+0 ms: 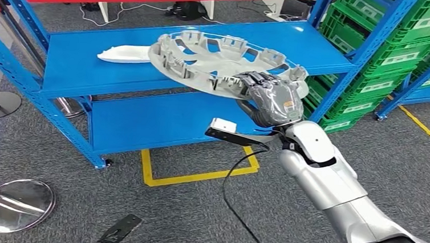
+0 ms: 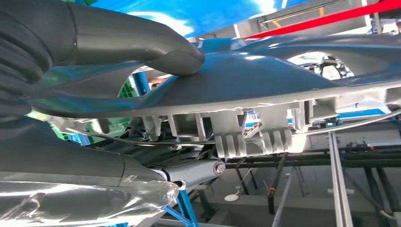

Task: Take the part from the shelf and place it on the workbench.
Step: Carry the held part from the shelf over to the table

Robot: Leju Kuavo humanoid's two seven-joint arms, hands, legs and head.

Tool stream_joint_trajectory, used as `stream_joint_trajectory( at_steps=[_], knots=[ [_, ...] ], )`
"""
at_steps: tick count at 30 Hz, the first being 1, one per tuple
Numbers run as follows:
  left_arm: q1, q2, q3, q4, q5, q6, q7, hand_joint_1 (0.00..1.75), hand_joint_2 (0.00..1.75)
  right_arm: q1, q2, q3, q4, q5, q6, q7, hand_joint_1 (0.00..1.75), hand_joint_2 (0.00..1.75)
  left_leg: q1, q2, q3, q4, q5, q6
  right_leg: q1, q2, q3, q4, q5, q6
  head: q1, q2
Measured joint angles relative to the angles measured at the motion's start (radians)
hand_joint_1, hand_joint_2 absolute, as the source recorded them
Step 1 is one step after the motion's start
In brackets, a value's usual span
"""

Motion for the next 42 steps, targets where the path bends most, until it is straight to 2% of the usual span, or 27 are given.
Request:
stream_joint_trajectory(
  at_steps=[1, 3, 5, 6, 8, 9, 10, 11, 13, 14, 15, 16, 18, 20, 21, 22, 24, 26, 28, 29, 30, 31, 32, 34, 36, 40, 42],
  knots=[
    [0.0, 0.0, 0.0, 0.0, 0.0, -0.001, 0.0, 0.0, 1.75, 0.0, 0.0, 0.0, 0.0, 0.0, 0.0, 0.0, 1.75, 1.75, -0.001, 0.0, -0.013, 0.0, 0.01, -0.001, 0.001, 0.0, 0.024, -0.006, 0.014, -0.003, 0.0, 0.0],
    [0.0, 0.0, 0.0, 0.0, 0.0, -0.003, 0.0, 0.0, 1.75, -0.001, 0.0, 0.0, 0.0, 0.0, 0.0, -0.001, 1.75, 1.75, -0.001, -0.001, -0.034, 0.001, 0.03, -0.006, 0.004, 0.0, 0.119, -0.115, 0.043, -0.011, 0.0, 0.0],
    [-0.001, 0.0, 0.0, 0.0, 0.0, -0.004, 0.0, 0.0, 1.75, -0.003, 0.002, 0.0, -0.001, -0.001, 0.0, -0.001, 1.75, 1.75, -0.002, -0.002, -0.048, 0.0, 0.048, -0.017, 0.009, 0.001, 0.207, -0.241, 0.038, -0.018, -0.001, 0.0],
    [-0.001, 0.001, 0.0, 0.0, 0.0, -0.005, 0.0, 0.0, 1.75, -0.004, 0.003, 0.0, -0.002, -0.001, 0.0, -0.001, 1.75, 1.75, -0.002, -0.002, -0.051, -0.003, 0.059, -0.023, 0.011, 0.002, 0.224, -0.274, 0.031, -0.02, 0.0, 0.0],
    [0.0, 0.002, 0.0, 0.0, 0.0, -0.006, 0.0, 0.0, 1.75, -0.005, 0.004, 0.001, -0.002, -0.002, 0.0, -0.001, 1.75, 1.75, 0.0, -0.003, -0.057, -0.014, 0.08, -0.036, 0.013, 0.003, 0.219, -0.286, 0.046, -0.028, 0.004, 0.0],
    [0.002, 0.002, 0.0, 0.0, 0.0, -0.007, 0.0, 0.0, 1.75, -0.006, 0.004, 0.001, -0.001, -0.002, 0.0, 0.0, 1.75, 1.75, 0.0, -0.002, -0.062, -0.015, 0.076, -0.042, 0.012, 0.002, 0.212, -0.291, 0.057, -0.036, 0.005, 0.0],
    [0.003, 0.003, 0.0, 0.0, 0.0, -0.007, 0.0, 0.0, 1.75, -0.006, 0.004, 0.001, -0.001, -0.002, 0.0, 0.0, 1.75, 1.75, 0.0, -0.002, -0.07, 0.0, 0.053, -0.048, 0.009, 0.001, 0.202, -0.295, 0.07, -0.044, 0.002, 0.0],
    [0.004, 0.003, 0.0, 0.0, 0.0, -0.008, 0.0, 0.0, 1.75, -0.007, 0.004, 0.002, -0.001, -0.002, 0.0, 0.0, 1.75, 1.75, 0.0, -0.001, -0.084, 0.036, 0.012, -0.053, 0.007, -0.001, 0.191, -0.299, 0.084, -0.05, 0.0, 0.0],
    [0.005, 0.004, 0.0, 0.0, 0.0, -0.008, 0.0, 0.0, 1.75, -0.006, 0.004, 0.002, -0.001, -0.002, -0.001, 0.0, 1.75, 1.75, 0.0, 0.0, -0.118, 0.16, -0.087, -0.06, 0.008, -0.002, 0.162, -0.3, 0.108, -0.055, -0.004, 0.0],
    [0.005, 0.004, 0.0, 0.0, 0.0, -0.008, 0.0, 0.0, 1.75, -0.005, 0.004, 0.002, -0.001, -0.002, -0.001, 0.0, 1.75, 1.75, 0.0, 0.0, -0.129, 0.221, -0.116, -0.062, 0.008, -0.002, 0.147, -0.299, 0.12, -0.056, -0.004, 0.0],
    [0.005, 0.004, 0.0, 0.0, 0.0, -0.008, 0.0, 0.0, 1.75, -0.003, 0.004, 0.002, 0.0, -0.002, -0.001, 0.0, 1.75, 1.75, 0.0, 0.0, -0.129, 0.259, -0.121, -0.063, 0.008, -0.003, 0.132, -0.299, 0.132, -0.056, -0.004, 0.0],
    [0.005, 0.004, 0.0, 0.0, 0.0, -0.008, 0.0, 0.0, 1.75, -0.003, 0.004, 0.002, 0.0, -0.002, -0.001, 0.001, 1.75, 1.75, 0.0, 0.0, -0.115, 0.267, -0.107, -0.063, 0.008, -0.003, 0.118, -0.299, 0.144, -0.056, -0.004, 0.0],
    [0.004, 0.004, 0.0, 0.0, 0.0, -0.008, 0.0, 0.0, 1.75, -0.002, 0.004, 0.001, 0.0, -0.003, -0.001, 0.002, 1.75, 1.75, 0.0, 0.0, -0.038, 0.188, -0.06, -0.059, 0.008, -0.003, 0.09, -0.299, 0.166, -0.052, -0.004, 0.0],
    [0.002, 0.005, 0.0, 0.0, 0.0, -0.008, 0.0, 0.0, 1.75, -0.001, 0.004, 0.0, 0.0, -0.003, -0.001, 0.002, 1.75, 1.75, -0.004, 0.0, 0.054, 0.055, -0.058, -0.05, 0.008, -0.003, 0.069, -0.301, 0.189, -0.043, -0.003, 0.0],
    [0.001, 0.005, 0.0, 0.0, 0.0, -0.008, 0.0, 0.0, 1.75, 0.0, 0.004, 0.0, 0.0, -0.003, -0.002, 0.002, 1.75, 1.75, -0.006, -0.001, 0.08, 0.01, -0.064, -0.044, 0.008, -0.003, 0.064, -0.306, 0.201, -0.038, -0.004, 0.0],
    [0.001, 0.006, 0.0, 0.0, 0.0, -0.008, 0.0, 0.0, 1.75, 0.001, 0.004, 0.0, 0.0, -0.003, -0.002, 0.002, 1.75, 1.75, -0.01, -0.002, 0.087, -0.013, -0.068, -0.039, 0.007, -0.004, 0.061, -0.313, 0.214, -0.032, -0.005, 0.0],
    [0.004, 0.007, 0.0, 0.0, 0.004, -0.005, -0.002, 0.0, 1.75, 0.004, 0.003, -0.001, 0.0, -0.004, -0.003, 0.002, 1.75, 1.75, -0.01, -0.002, 0.079, -0.032, -0.049, -0.025, 0.005, -0.003, 0.057, -0.331, 0.232, -0.02, -0.008, 0.0],
    [0.006, 0.007, 0.001, 0.0, 0.007, -0.001, -0.008, 0.0, 1.75, 0.004, 0.002, -0.003, 0.001, -0.008, -0.004, 0.002, 1.75, 1.75, -0.005, 0.002, 0.072, -0.05, -0.029, -0.011, 0.006, 0.0, 0.038, -0.301, 0.197, -0.01, -0.003, 0.0],
    [0.006, 0.006, 0.001, 0.0, 0.01, 0.001, -0.015, 0.0, 1.75, 0.002, 0.001, -0.007, 0.001, -0.022, -0.004, 0.002, 1.75, 1.75, -0.001, 0.004, 0.063, -0.053, -0.015, -0.004, 0.006, 0.0, -0.001, -0.18, 0.116, -0.002, 0.004, 0.0],
    [0.006, 0.006, 0.001, 0.0, 0.011, 0.002, -0.016, 0.0, 1.75, 0.002, 0.001, -0.011, 0.002, -0.034, -0.002, 0.001, 1.75, 1.75, -0.001, 0.007, 0.058, -0.052, -0.011, -0.004, 0.005, 0.0, -0.02, -0.109, 0.083, 0.002, 0.006, 0.0],
    [0.006, 0.006, 0.001, 0.0, 0.011, 0.002, -0.017, 0.0, 1.75, 0.002, 0.001, -0.016, 0.003, -0.049, 0.0, 0.001, 1.75, 1.75, 0.0, 0.01, 0.055, -0.051, -0.009, -0.004, 0.004, 0.0, -0.028, -0.06, 0.068, 0.005, 0.006, 0.0],
    [0.006, 0.006, 0.001, 0.0, 0.011, 0.003, -0.018, 0.0, 1.75, 0.001, 0.0, -0.022, 0.004, -0.062, 0.003, 0.0, 1.75, 1.75, 0.001, 0.014, 0.053, -0.05, -0.007, -0.006, 0.003, -0.001, -0.019, -0.048, 0.07, 0.007, 0.006, 0.0],
    [0.006, 0.006, 0.001, 0.0, 0.012, 0.004, -0.018, 0.0, 1.75, 0.0, 0.0, -0.028, 0.005, -0.074, 0.007, -0.001, 1.75, 1.75, 0.004, 0.018, 0.052, -0.049, -0.006, -0.008, 0.001, -0.004, 0.011, -0.078, 0.087, 0.01, 0.006, 0.0],
    [0.006, 0.007, 0.001, 0.0, 0.011, 0.004, -0.018, 0.0, 1.75, -0.005, 0.0, -0.037, 0.006, -0.088, 0.011, -0.004, 1.75, 1.75, 0.007, 0.026, 0.05, -0.042, -0.008, -0.018, 0.003, -0.027, 0.101, -0.208, 0.121, 0.018, 0.008, 0.0],
    [0.005, 0.008, 0.001, 0.0, 0.01, 0.004, -0.018, 0.0, 1.75, -0.014, 0.0, -0.044, 0.008, -0.092, 0.012, -0.008, 1.75, 1.75, 0.004, 0.035, 0.046, -0.033, -0.012, -0.032, 0.009, -0.044, 0.151, -0.286, 0.124, 0.01, 0.011, 0.0],
    [0.005, 0.01, 0.001, 0.0, 0.01, 0.006, -0.018, 0.0, 1.75, -0.023, 0.0, -0.056, 0.009, -0.093, 0.013, -0.011, 1.75, 1.75, 0.002, 0.049, 0.039, -0.016, -0.026, -0.048, 0.008, -0.014, 0.14, -0.29, 0.121, -0.031, 0.009, 0.0],
    [0.004, 0.01, 0.001, 0.0, 0.01, 0.006, -0.019, 0.0, 1.75, -0.026, 0.0, -0.06, 0.009, -0.093, 0.013, -0.011, 1.75, 1.75, 0.002, 0.037, 0.008, 0.059, -0.084, -0.054, 0.007, 0.002, 0.134, -0.292, 0.128, -0.046, 0.005, 0.0]
  ],
)
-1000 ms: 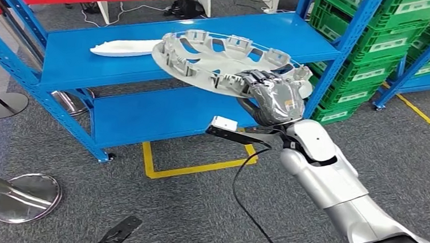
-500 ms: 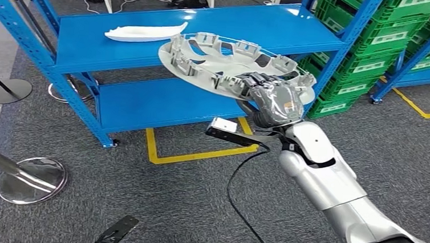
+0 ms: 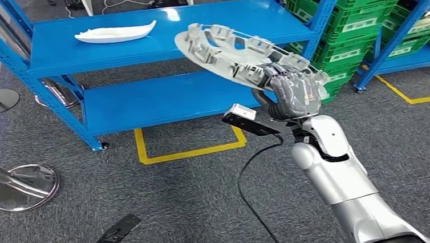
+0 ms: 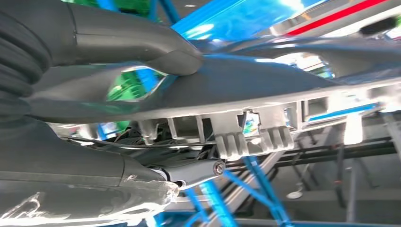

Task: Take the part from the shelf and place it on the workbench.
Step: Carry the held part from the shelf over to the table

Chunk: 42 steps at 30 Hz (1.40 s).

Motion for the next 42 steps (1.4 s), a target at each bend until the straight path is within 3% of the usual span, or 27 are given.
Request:
stream_joint_trajectory(
  at_steps=[2, 3, 4, 6, 8, 10, 12, 14, 16, 18, 19, 20, 22, 24, 25, 27, 29, 31, 33, 34, 35, 37, 39, 41, 42],
  knots=[
    [0.001, 0.0, 0.0, 0.0, 0.0, 0.0, 0.0, 0.0, 1.75, -0.001, 0.0, -0.005, 0.0, 0.0, 0.0, 0.001, 1.75, 1.75, -0.001, -0.013, -0.058, 0.136, -0.07, 0.001, 0.003, 0.017, -0.009, 0.0, 0.007, -0.01, -0.002, 0.0],
    [0.001, 0.0, 0.0, 0.0, 0.0, 0.0, 0.0, 0.0, 1.75, -0.002, 0.0, -0.006, 0.001, 0.0, 0.0, 0.001, 1.75, 1.75, -0.002, -0.016, -0.079, 0.187, -0.086, 0.004, 0.004, 0.027, -0.014, 0.0, 0.011, -0.013, -0.003, 0.0],
    [0.001, 0.0, 0.0, 0.0, 0.0, 0.0, 0.0, 0.0, 1.75, -0.002, 0.0, -0.008, 0.001, 0.0, 0.001, 0.001, 1.75, 1.75, -0.003, -0.018, -0.088, 0.208, -0.083, 0.008, 0.006, 0.038, -0.019, 0.0, 0.015, -0.015, -0.003, 0.0],
    [-0.001, 0.001, 0.0, 0.0, 0.0, 0.0, 0.0, 0.0, 1.75, -0.004, 0.0, -0.009, 0.001, 0.001, 0.001, 0.0, 1.75, 1.75, -0.006, -0.028, -0.051, 0.14, -0.026, 0.021, 0.009, 0.062, -0.026, 0.0, 0.023, -0.013, -0.003, 0.0],
    [-0.003, 0.003, 0.0, 0.0, 0.0, 0.0, 0.0, 0.0, 1.75, -0.008, 0.0, -0.011, 0.001, 0.001, 0.002, 0.001, 1.75, 1.75, -0.007, -0.07, 0.015, 0.015, 0.027, 0.039, 0.009, 0.083, -0.035, 0.0, 0.031, -0.007, -0.002, 0.0],
    [-0.005, 0.004, 0.0, 0.0, 0.0, 0.0, 0.0, 0.0, 1.75, -0.012, 0.0, -0.014, 0.001, 0.001, 0.003, 0.001, 1.75, 1.75, -0.006, -0.101, 0.048, -0.052, 0.037, 0.042, 0.007, 0.101, -0.045, 0.0, 0.042, 0.004, -0.004, 0.0],
    [-0.005, 0.002, 0.0, 0.0, 0.0, 0.0, 0.0, 0.0, 1.75, -0.014, -0.003, -0.018, 0.0, 0.001, 0.003, 0.001, 1.75, 1.75, -0.005, -0.087, 0.05, -0.066, 0.039, 0.038, 0.004, 0.119, -0.053, -0.005, 0.054, 0.017, -0.006, 0.0],
    [-0.006, 0.002, 0.0, 0.0, 0.0, 0.001, -0.001, 0.0, 1.75, -0.013, -0.007, -0.019, 0.0, 0.002, 0.003, 0.001, 1.75, 1.75, -0.001, -0.065, 0.049, -0.073, 0.047, 0.041, 0.007, 0.091, -0.07, 0.019, 0.037, 0.028, -0.002, 0.0],
    [-0.005, 0.003, 0.0, 0.0, 0.0, 0.001, -0.002, 0.0, 1.75, -0.012, -0.008, -0.019, 0.0, 0.002, 0.003, 0.002, 1.75, 1.75, 0.0, -0.041, 0.047, -0.076, 0.053, 0.047, 0.009, 0.034, -0.115, 0.124, -0.025, 0.038, 0.005, 0.0],
    [-0.002, 0.003, 0.0, 0.0, 0.0, 0.001, -0.002, 0.0, 1.75, -0.01, -0.008, -0.019, 0.0, 0.003, 0.003, 0.002, 1.75, 1.75, 0.0, -0.014, 0.044, -0.076, 0.056, 0.048, 0.004, 0.007, -0.164, 0.256, -0.084, 0.048, 0.008, 0.0],
    [0.0, 0.003, 0.0, 0.0, 0.0, 0.001, -0.002, 0.0, 1.75, -0.009, -0.008, -0.019, 0.0, 0.004, 0.003, 0.002, 1.75, 1.75, 0.0, -0.001, 0.044, -0.076, 0.057, 0.048, 0.001, 0.002, -0.169, 0.285, -0.092, 0.052, 0.008, 0.0],
    [0.0, 0.003, 0.0, 0.0, 0.0, 0.001, -0.002, 0.0, 1.75, -0.009, -0.008, -0.018, 0.0, 0.004, 0.003, 0.001, 1.75, 1.75, 0.001, 0.011, 0.043, -0.075, 0.058, 0.047, -0.001, -0.002, -0.153, 0.272, -0.082, 0.055, 0.008, 0.0],
    [-0.001, 0.003, 0.0, 0.0, 0.0, 0.001, -0.002, 0.0, 1.75, -0.01, -0.009, -0.019, 0.0, 0.004, 0.003, 0.002, 1.75, 1.75, 0.001, 0.032, 0.044, -0.075, 0.058, 0.042, -0.003, -0.029, -0.07, 0.146, -0.035, 0.058, 0.009, 0.0],
    [-0.002, 0.004, 0.0, 0.0, 0.0, 0.001, -0.002, 0.0, 1.75, -0.012, -0.008, -0.018, 0.0, 0.004, 0.003, 0.002, 1.75, 1.75, -0.005, 0.048, 0.043, -0.071, 0.057, 0.031, 0.003, -0.064, -0.004, 0.031, -0.008, 0.047, 0.01, 0.0],
    [-0.002, 0.005, 0.0, 0.0, 0.0, 0.001, -0.002, 0.0, 1.75, -0.013, -0.008, -0.019, 0.0, 0.004, 0.003, 0.002, 1.75, 1.75, -0.009, 0.056, 0.041, -0.07, 0.058, 0.025, 0.006, -0.072, 0.006, 0.009, -0.005, 0.039, 0.01, 0.0],
    [-0.003, 0.005, 0.0, 0.0, 0.0, 0.001, -0.002, 0.0, 1.75, -0.013, -0.009, -0.019, 0.0, 0.005, 0.002, 0.002, 1.75, 1.75, -0.011, 0.075, 0.04, -0.072, 0.061, 0.015, 0.008, -0.049, -0.001, 0.006, 0.0, 0.019, 0.008, 0.0],
    [-0.004, 0.004, 0.0, 0.0, 0.001, 0.001, -0.002, 0.0, 1.75, -0.013, -0.011, -0.02, 0.0, 0.005, 0.002, 0.003, 1.75, 1.75, -0.007, 0.06, 0.033, -0.056, 0.043, 0.005, 0.006, -0.028, -0.006, 0.002, 0.009, 0.003, 0.007, 0.0],
    [-0.004, 0.004, 0.0, 0.0, 0.003, 0.001, -0.002, 0.0, 1.75, -0.014, -0.011, -0.021, 0.0, 0.006, 0.001, 0.005, 1.75, 1.75, -0.005, 0.012, -0.004, 0.029, -0.015, -0.001, 0.003, -0.008, -0.012, -0.002, 0.018, -0.01, 0.002, 0.0],
    [0.0, 0.004, 0.001, 0.0, 0.006, 0.001, -0.002, 0.0, 1.75, -0.015, -0.012, -0.023, 0.0, 0.009, 0.001, 0.006, 1.75, 1.75, -0.005, -0.015, -0.065, 0.159, -0.075, -0.001, 0.003, 0.017, -0.022, -0.003, 0.025, -0.016, -0.002, 0.0],
    [0.002, 0.004, 0.001, 0.0, 0.006, 0.001, -0.002, 0.0, 1.75, -0.015, -0.013, -0.025, 0.0, 0.01, 0.001, 0.007, 1.75, 1.75, -0.005, -0.019, -0.086, 0.2, -0.084, 0.0, 0.003, 0.031, -0.027, -0.003, 0.029, -0.016, -0.003, 0.0],
    [0.003, 0.004, 0.001, 0.0, 0.007, 0.001, -0.002, 0.0, 1.75, -0.015, -0.014, -0.028, 0.0, 0.011, 0.001, 0.007, 1.75, 1.75, -0.005, -0.02, -0.089, 0.205, -0.074, 0.001, 0.003, 0.045, -0.031, -0.003, 0.033, -0.014, -0.004, 0.0],
    [0.004, 0.004, 0.001, 0.0, 0.007, 0.001, -0.004, 0.0, 1.75, -0.017, -0.018, -0.035, 0.0, 0.014, 0.002, 0.008, 1.75, 1.75, -0.003, -0.034, -0.043, 0.114, -0.011, 0.006, 0.001, 0.072, -0.038, -0.002, 0.04, -0.008, -0.005, 0.0],
    [0.003, 0.006, 0.001, 0.0, 0.008, 0.001, -0.007, 0.0, 1.75, -0.024, -0.023, -0.042, 0.0, 0.017, 0.002, 0.01, 1.75, 1.75, 0.001, -0.075, 0.017, -0.005, 0.035, 0.012, 0.0, 0.096, -0.047, 0.001, 0.049, 0.004, -0.005, 0.0],
    [0.003, 0.007, 0.002, 0.0, 0.01, 0.001, -0.009, 0.0, 1.75, -0.032, -0.029, -0.048, 0.0, 0.022, 0.003, 0.012, 1.75, 1.75, 0.002, -0.095, 0.036, -0.052, 0.039, 0.016, -0.002, 0.116, -0.059, -0.002, 0.06, 0.017, -0.005, 0.0],
    [0.004, 0.006, 0.002, 0.0, 0.011, 0.001, -0.01, 0.0, 1.75, -0.034, -0.035, -0.05, 0.0, 0.024, 0.003, 0.012, 1.75, 1.75, 0.001, -0.086, 0.036, -0.056, 0.041, 0.019, -0.005, 0.126, -0.062, -0.006, 0.066, 0.024, -0.006, 0.0]
  ],
)
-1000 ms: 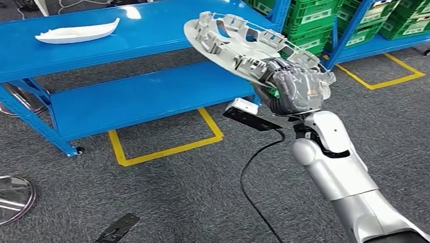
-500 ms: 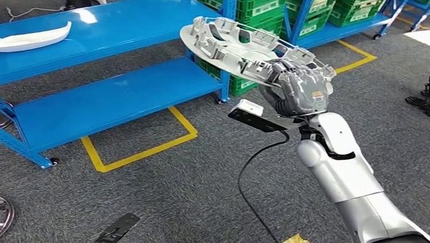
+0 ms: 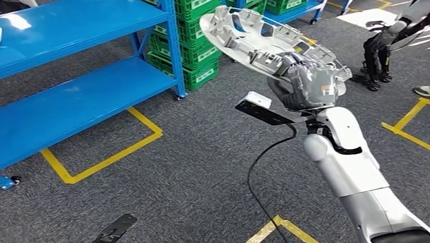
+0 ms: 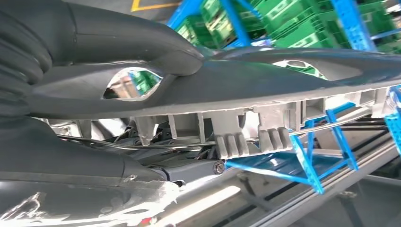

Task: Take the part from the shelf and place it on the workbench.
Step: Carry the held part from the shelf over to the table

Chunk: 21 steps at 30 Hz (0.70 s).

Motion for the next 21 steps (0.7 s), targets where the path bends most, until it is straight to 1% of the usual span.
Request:
stream_joint_trajectory(
  at_steps=[1, 2, 3, 4, 5, 6, 7, 8, 9, 10, 11, 12, 13, 14, 15, 16, 17, 18, 19, 20, 21],
  knots=[
    [0.0, -0.001, 0.0, 0.0, 0.001, 0.0, -0.001, 0.0, 1.75, -0.001, -0.006, -0.004, 0.0, 0.003, 0.0, 0.0, 1.75, 1.75, 0.0, 0.01, 0.0, -0.002, 0.004, 0.006, -0.001, 0.002, -0.004, -0.003, 0.004, 0.006, -0.001, 0.0],
    [-0.002, -0.002, 0.0, 0.0, 0.002, 0.0, -0.002, 0.0, 1.75, -0.002, -0.012, -0.007, 0.0, 0.005, 0.0, 0.001, 1.75, 1.75, 0.001, 0.021, 0.0, -0.004, 0.009, 0.013, 0.0, -0.012, -0.01, 0.004, -0.002, 0.012, 0.002, 0.0],
    [-0.003, -0.002, 0.001, 0.0, 0.003, 0.0, -0.004, 0.0, 1.75, -0.004, -0.017, -0.01, 0.0, 0.006, 0.0, 0.002, 1.75, 1.75, 0.003, 0.032, 0.0, -0.007, 0.013, 0.018, 0.002, -0.036, -0.024, 0.032, -0.02, 0.016, 0.006, 0.0],
    [-0.003, -0.003, 0.001, 0.0, 0.004, 0.0, -0.004, 0.0, 1.75, -0.006, -0.02, -0.011, 0.0, 0.007, 0.0, 0.002, 1.75, 1.75, 0.004, 0.044, 0.0, -0.009, 0.015, 0.022, 0.004, -0.068, -0.046, 0.082, -0.05, 0.019, 0.01, 0.0],
    [-0.002, -0.002, 0.001, 0.0, 0.005, 0.0, -0.005, 0.0, 1.75, -0.009, -0.021, -0.012, 0.0, 0.007, 0.001, 0.003, 1.75, 1.75, 0.003, 0.055, -0.001, -0.009, 0.016, 0.024, 0.005, -0.096, -0.072, 0.151, -0.087, 0.022, 0.015, 0.0],
    [0.0, -0.002, 0.001, 0.0, 0.006, 0.0, -0.006, 0.0, 1.75, -0.01, -0.022, -0.013, 0.0, 0.008, 0.001, 0.003, 1.75, 1.75, 0.002, 0.067, -0.001, -0.008, 0.016, 0.024, 0.004, -0.112, -0.1, 0.221, -0.118, 0.025, 0.016, 0.0],
    [0.002, -0.002, 0.002, 0.0, 0.006, 0.0, -0.006, 0.0, 1.75, -0.01, -0.024, -0.014, 0.0, 0.009, 0.001, 0.003, 1.75, 1.75, 0.002, 0.08, -0.001, -0.008, 0.016, 0.025, 0.003, -0.12, -0.117, 0.271, -0.137, 0.027, 0.016, 0.0],
    [0.002, -0.002, 0.004, 0.0, 0.007, 0.0, -0.006, 0.0, 1.75, -0.01, -0.026, -0.015, 0.0, 0.01, 0.002, 0.004, 1.75, 1.75, 0.002, 0.093, -0.002, -0.008, 0.016, 0.024, 0.001, -0.124, -0.116, 0.284, -0.138, 0.029, 0.016, 0.0],
    [0.002, -0.002, 0.006, 0.0, 0.007, 0.0, -0.006, 0.0, 1.75, -0.012, -0.028, -0.016, 0.0, 0.011, 0.002, 0.005, 1.75, 1.75, 0.003, 0.105, -0.001, -0.008, 0.015, 0.023, 0.0, -0.13, -0.095, 0.256, -0.123, 0.031, 0.016, 0.0],
    [0.002, -0.003, 0.008, 0.0, 0.008, 0.0, -0.006, 0.0, 1.75, -0.015, -0.031, -0.016, 0.0, 0.012, 0.002, 0.006, 1.75, 1.75, 0.004, 0.117, 0.0, -0.007, 0.014, 0.02, -0.001, -0.141, -0.055, 0.194, -0.097, 0.032, 0.016, 0.0],
    [0.001, -0.002, 0.01, 0.0, 0.009, 0.0, -0.007, 0.0, 1.75, -0.019, -0.032, -0.017, 0.0, 0.013, 0.002, 0.008, 1.75, 1.75, 0.003, 0.127, 0.001, -0.006, 0.012, 0.015, 0.001, -0.165, -0.013, 0.124, -0.079, 0.034, 0.017, 0.0],
    [0.001, -0.002, 0.012, 0.0, 0.01, 0.0, -0.007, 0.0, 1.75, -0.025, -0.033, -0.017, 0.0, 0.014, 0.002, 0.009, 1.75, 1.75, -0.001, 0.136, 0.001, -0.004, 0.009, 0.01, 0.003, -0.182, 0.019, 0.069, -0.064, 0.03, 0.017, 0.0],
    [0.0, -0.001, 0.013, 0.0, 0.01, 0.0, -0.008, 0.0, 1.75, -0.03, -0.033, -0.017, 0.001, 0.015, 0.003, 0.009, 1.75, 1.75, -0.005, 0.144, 0.002, -0.003, 0.008, 0.004, 0.004, -0.194, 0.037, 0.035, -0.059, 0.024, 0.015, 0.0],
    [-0.001, 0.0, 0.014, 0.0, 0.01, 0.0, -0.008, 0.0, 1.75, -0.033, -0.035, -0.018, 0.001, 0.016, 0.003, 0.01, 1.75, 1.75, -0.009, 0.151, 0.002, -0.004, 0.008, -0.002, 0.007, -0.196, 0.04, 0.024, -0.06, 0.016, 0.014, 0.0],
    [-0.002, 0.0, 0.015, 0.0, 0.011, 0.0, -0.008, 0.0, 1.75, -0.036, -0.037, -0.019, 0.001, 0.018, 0.003, 0.01, 1.75, 1.75, -0.01, 0.16, 0.003, -0.006, 0.01, -0.007, 0.006, -0.182, 0.037, 0.023, -0.056, 0.006, 0.012, 0.0],
    [-0.002, -0.001, 0.016, 0.0, 0.011, 0.0, -0.009, 0.0, 1.75, -0.038, -0.04, -0.02, 0.001, 0.019, 0.003, 0.01, 1.75, 1.75, -0.009, 0.165, 0.003, -0.008, 0.009, -0.012, 0.005, -0.169, 0.034, 0.023, -0.053, -0.002, 0.01, 0.0],
    [-0.003, -0.001, 0.016, 0.0, 0.012, 0.0, -0.009, 0.0, 1.75, -0.04, -0.042, -0.022, 0.001, 0.02, 0.003, 0.011, 1.75, 1.75, -0.007, 0.156, 0.002, -0.003, 0.001, -0.016, 0.004, -0.158, 0.032, 0.021, -0.051, -0.009, 0.01, 0.0],
    [-0.004, -0.001, 0.016, 0.0, 0.012, 0.0, -0.009, 0.0, 1.75, -0.041, -0.043, -0.023, 0.001, 0.021, 0.003, 0.012, 1.75, 1.75, -0.005, 0.138, -0.008, 0.019, -0.017, -0.02, 0.003, -0.146, 0.03, 0.019, -0.047, -0.016, 0.008, 0.0],
    [-0.004, -0.002, 0.017, 0.0, 0.012, 0.0, -0.009, 0.0, 1.75, -0.042, -0.044, -0.023, 0.001, 0.022, 0.003, 0.012, 1.75, 1.75, -0.003, 0.112, -0.028, 0.062, -0.044, -0.022, 0.001, -0.135, 0.03, 0.016, -0.045, -0.023, 0.006, 0.0],
    [-0.003, -0.002, 0.017, 0.0, 0.012, 0.0, -0.009, 0.0, 1.75, -0.042, -0.044, -0.023, 0.001, 0.023, 0.003, 0.013, 1.75, 1.75, -0.003, 0.087, -0.058, 0.124, -0.076, -0.022, 0.002, -0.123, 0.029, 0.014, -0.043, -0.027, 0.004, 0.0],
    [-0.002, -0.002, 0.017, 0.0, 0.012, 0.0, -0.009, 0.0, 1.75, -0.042, -0.044, -0.022, 0.001, 0.024, 0.003, 0.014, 1.75, 1.75, -0.004, 0.074, -0.095, 0.194, -0.104, -0.021, 0.003, -0.109, 0.027, 0.013, -0.041, -0.03, 0.002, 0.0]
  ],
)
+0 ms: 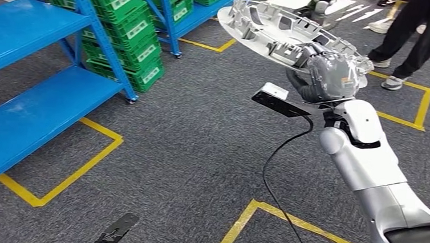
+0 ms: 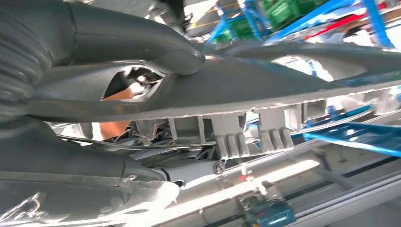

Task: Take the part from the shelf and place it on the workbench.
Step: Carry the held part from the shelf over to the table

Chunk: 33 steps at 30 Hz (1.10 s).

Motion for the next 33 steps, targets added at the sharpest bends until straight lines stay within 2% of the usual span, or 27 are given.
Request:
stream_joint_trajectory(
  at_steps=[1, 2, 3, 4, 6, 8, 10, 11, 12, 13, 14, 15, 16, 17, 18, 19, 21, 22, 23, 25, 27, 29, 31, 32, 33],
  knots=[
    [0.002, 0.0, 0.0, 0.0, 0.0, 0.0, 0.0, 0.0, 1.75, 0.0, 0.0, 0.0, 0.0, 0.002, 0.0, 0.0, 1.75, 1.75, -0.001, -0.006, -0.031, 0.055, -0.015, 0.002, 0.001, 0.015, -0.001, 0.0, 0.001, -0.002, -0.001, 0.0],
    [0.003, 0.0, 0.0, 0.0, 0.001, 0.0, 0.0, 0.0, 1.75, 0.0, 0.0, 0.0, 0.001, 0.003, 0.0, 0.001, 1.75, 1.75, -0.002, -0.008, -0.049, 0.082, -0.011, 0.005, 0.003, 0.031, -0.002, 0.0, 0.002, -0.003, -0.002, 0.0],
    [0.004, 0.0, 0.001, 0.0, 0.001, 0.0, 0.0, 0.0, 1.75, -0.001, -0.001, 0.0, 0.001, 0.005, 0.0, 0.002, 1.75, 1.75, -0.002, -0.011, -0.049, 0.07, 0.012, 0.009, 0.004, 0.047, -0.002, 0.0, 0.003, -0.003, -0.002, 0.0],
    [0.004, 0.0, 0.001, 0.0, 0.001, 0.0, 0.0, 0.0, 1.75, -0.002, -0.001, -0.001, 0.001, 0.007, 0.0, 0.002, 1.75, 1.75, -0.003, -0.018, -0.031, 0.024, 0.049, 0.015, 0.005, 0.062, -0.002, 0.0, 0.004, -0.003, -0.003, 0.0],
    [0.002, 0.002, 0.001, 0.0, 0.001, 0.0, 0.0, 0.0, 1.75, -0.006, -0.001, -0.002, 0.001, 0.009, 0.0, 0.005, 1.75, 1.75, -0.004, -0.061, 0.025, -0.106, 0.12, 0.032, 0.004, 0.089, -0.003, 0.001, 0.006, 0.001, -0.003, 0.0],
    [0.0, 0.004, 0.001, 0.0, 0.001, 0.0, 0.0, 0.0, 1.75, -0.014, -0.003, -0.003, 0.002, 0.012, 0.0, 0.008, 1.75, 1.75, -0.004, -0.093, 0.06, -0.185, 0.14, 0.038, -0.001, 0.113, -0.012, 0.0, 0.011, 0.01, -0.003, 0.0],
    [-0.001, 0.004, 0.001, 0.0, 0.002, 0.0, 0.0, 0.0, 1.75, -0.019, -0.01, -0.006, 0.002, 0.016, 0.0, 0.01, 1.75, 1.75, -0.005, -0.081, 0.068, -0.205, 0.136, 0.037, -0.005, 0.137, -0.019, -0.009, 0.021, 0.025, -0.005, 0.0],
    [-0.002, 0.004, 0.002, 0.0, 0.002, 0.0, 0.0, 0.0, 1.75, -0.02, -0.016, -0.009, 0.002, 0.017, 0.0, 0.011, 1.75, 1.75, -0.003, -0.069, 0.072, -0.213, 0.141, 0.039, -0.005, 0.134, -0.022, -0.012, 0.022, 0.03, -0.006, 0.0],
    [-0.004, 0.003, 0.002, 0.0, 0.002, 0.0, 0.0, 0.0, 1.75, -0.021, -0.022, -0.011, 0.002, 0.018, 0.0, 0.012, 1.75, 1.75, -0.001, -0.058, 0.076, -0.221, 0.145, 0.041, -0.002, 0.117, -0.028, -0.009, 0.019, 0.034, -0.006, 0.0],
    [-0.006, 0.002, 0.002, 0.0, 0.002, -0.001, 0.0, 0.0, 1.75, -0.023, -0.026, -0.013, 0.003, 0.018, 0.0, 0.013, 1.75, 1.75, 0.002, -0.046, 0.08, -0.229, 0.149, 0.044, 0.0, 0.084, -0.043, 0.019, 0.002, 0.039, -0.001, 0.0],
    [-0.006, 0.001, 0.002, 0.0, 0.002, -0.001, 0.0, 0.0, 1.75, -0.026, -0.029, -0.014, 0.004, 0.018, 0.0, 0.014, 1.75, 1.75, 0.002, -0.034, 0.082, -0.233, 0.15, 0.045, 0.001, 0.044, -0.069, 0.068, -0.025, 0.042, 0.003, 0.0],
    [-0.005, 0.001, 0.002, 0.0, 0.002, -0.001, -0.001, 0.0, 1.75, -0.029, -0.031, -0.015, 0.005, 0.018, 0.0, 0.015, 1.75, 1.75, 0.001, -0.021, 0.084, -0.233, 0.15, 0.047, 0.0, 0.014, -0.1, 0.132, -0.055, 0.047, 0.009, 0.0],
    [-0.003, 0.001, 0.002, 0.0, 0.002, -0.002, -0.001, 0.0, 1.75, -0.032, -0.033, -0.016, 0.006, 0.018, 0.0, 0.015, 1.75, 1.75, 0.001, -0.006, 0.085, -0.233, 0.148, 0.047, -0.003, -0.004, -0.132, 0.197, -0.08, 0.052, 0.012, 0.0],
    [-0.002, 0.002, 0.002, 0.0, 0.002, -0.002, -0.001, 0.0, 1.75, -0.033, -0.034, -0.017, 0.006, 0.019, 0.0, 0.015, 1.75, 1.75, 0.002, 0.008, 0.087, -0.232, 0.145, 0.046, -0.007, -0.011, -0.15, 0.236, -0.086, 0.057, 0.012, 0.0],
    [-0.001, 0.003, 0.002, 0.0, 0.002, -0.003, -0.001, 0.0, 1.75, -0.033, -0.037, -0.018, 0.007, 0.019, 0.0, 0.016, 1.75, 1.75, 0.003, 0.021, 0.09, -0.231, 0.142, 0.043, -0.01, -0.015, -0.15, 0.239, -0.075, 0.061, 0.012, 0.0],
    [-0.001, 0.003, 0.002, 0.0, 0.002, -0.003, -0.001, 0.0, 1.75, -0.033, -0.039, -0.019, 0.008, 0.019, 0.0, 0.016, 1.75, 1.75, 0.006, 0.033, 0.095, -0.23, 0.137, 0.038, -0.015, -0.021, -0.128, 0.201, -0.048, 0.067, 0.012, 0.0],
    [-0.003, 0.005, 0.002, 0.0, 0.003, -0.003, -0.001, 0.0, 1.75, -0.034, -0.042, -0.019, 0.009, 0.019, 0.0, 0.017, 1.75, 1.75, 0.007, 0.053, 0.103, -0.222, 0.122, 0.021, -0.018, -0.055, -0.059, 0.08, 0.003, 0.078, 0.014, 0.0],
    [-0.005, 0.007, 0.002, 0.0, 0.003, -0.003, -0.001, 0.0, 1.75, -0.036, -0.043, -0.019, 0.01, 0.019, 0.0, 0.017, 1.75, 1.75, 0.005, 0.06, 0.105, -0.215, 0.114, 0.014, -0.017, -0.067, -0.034, 0.035, 0.014, 0.074, 0.014, 0.0],
    [-0.006, 0.008, 0.002, 0.0, 0.003, -0.003, -0.001, 0.0, 1.75, -0.036, -0.043, -0.019, 0.01, 0.02, -0.001, 0.017, 1.75, 1.75, 0.003, 0.066, 0.106, -0.211, 0.108, 0.007, -0.016, -0.074, -0.023, 0.014, 0.014, 0.067, 0.013, 0.0],
    [-0.006, 0.009, 0.002, 0.0, 0.003, -0.003, -0.001, 0.0, 1.75, -0.036, -0.045, -0.02, 0.012, 0.021, -0.001, 0.018, 1.75, 1.75, 0.001, 0.078, 0.108, -0.21, 0.103, -0.001, -0.015, -0.053, -0.028, 0.014, 0.01, 0.04, 0.008, 0.0],
    [-0.006, 0.007, 0.002, 0.0, 0.004, -0.004, -0.001, 0.0, 1.75, -0.035, -0.048, -0.023, 0.014, 0.022, -0.001, 0.02, 1.75, 1.75, 0.006, 0.067, 0.104, -0.199, 0.088, -0.007, -0.013, -0.029, -0.034, 0.015, 0.01, 0.023, 0.005, 0.0],
    [-0.006, 0.007, 0.002, 0.0, 0.004, -0.004, -0.001, 0.0, 1.75, -0.032, -0.049, -0.026, 0.015, 0.022, -0.001, 0.022, 1.75, 1.75, 0.008, 0.03, 0.063, -0.113, 0.04, -0.007, -0.012, -0.006, -0.037, 0.014, 0.012, 0.012, 0.002, 0.0],
    [-0.004, 0.006, 0.002, 0.0, 0.004, -0.005, -0.001, 0.0, 1.75, -0.028, -0.05, -0.027, 0.016, 0.023, -0.002, 0.024, 1.75, 1.75, 0.004, 0.003, -0.018, 0.031, -0.012, 0.0, -0.009, 0.019, -0.039, 0.013, 0.013, 0.005, -0.001, 0.0],
    [-0.003, 0.006, 0.002, 0.0, 0.004, -0.006, -0.001, 0.0, 1.75, -0.026, -0.05, -0.027, 0.016, 0.023, -0.002, 0.024, 1.75, 1.75, 0.0, -0.002, -0.053, 0.08, -0.02, 0.005, -0.006, 0.034, -0.04, 0.012, 0.014, 0.003, -0.002, 0.0],
    [-0.002, 0.006, 0.002, 0.0, 0.004, -0.007, -0.001, 0.0, 1.75, -0.024, -0.05, -0.027, 0.016, 0.023, -0.002, 0.024, 1.75, 1.75, -0.003, -0.006, -0.072, 0.095, -0.01, 0.013, -0.003, 0.049, -0.04, 0.012, 0.014, 0.002, -0.002, 0.0]
  ],
)
